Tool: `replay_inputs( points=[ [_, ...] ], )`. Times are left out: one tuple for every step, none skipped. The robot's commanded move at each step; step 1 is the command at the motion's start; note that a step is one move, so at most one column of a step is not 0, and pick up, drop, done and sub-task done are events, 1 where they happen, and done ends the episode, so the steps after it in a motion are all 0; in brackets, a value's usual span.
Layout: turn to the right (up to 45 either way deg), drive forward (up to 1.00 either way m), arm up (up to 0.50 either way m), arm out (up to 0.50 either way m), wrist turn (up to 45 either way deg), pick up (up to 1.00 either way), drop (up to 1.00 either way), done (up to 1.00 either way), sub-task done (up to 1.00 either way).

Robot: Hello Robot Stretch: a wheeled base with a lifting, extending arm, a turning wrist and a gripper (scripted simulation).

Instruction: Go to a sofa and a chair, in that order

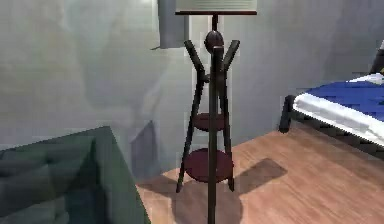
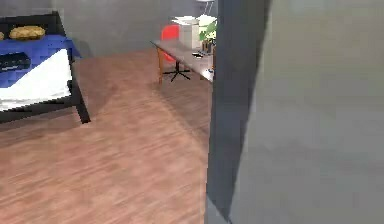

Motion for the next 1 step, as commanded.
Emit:
replay_inputs(
  points=[
    [-45.0,0.00,0.00,0.00,0.0,0.00,0.00,0.00,0.00]
  ],
)
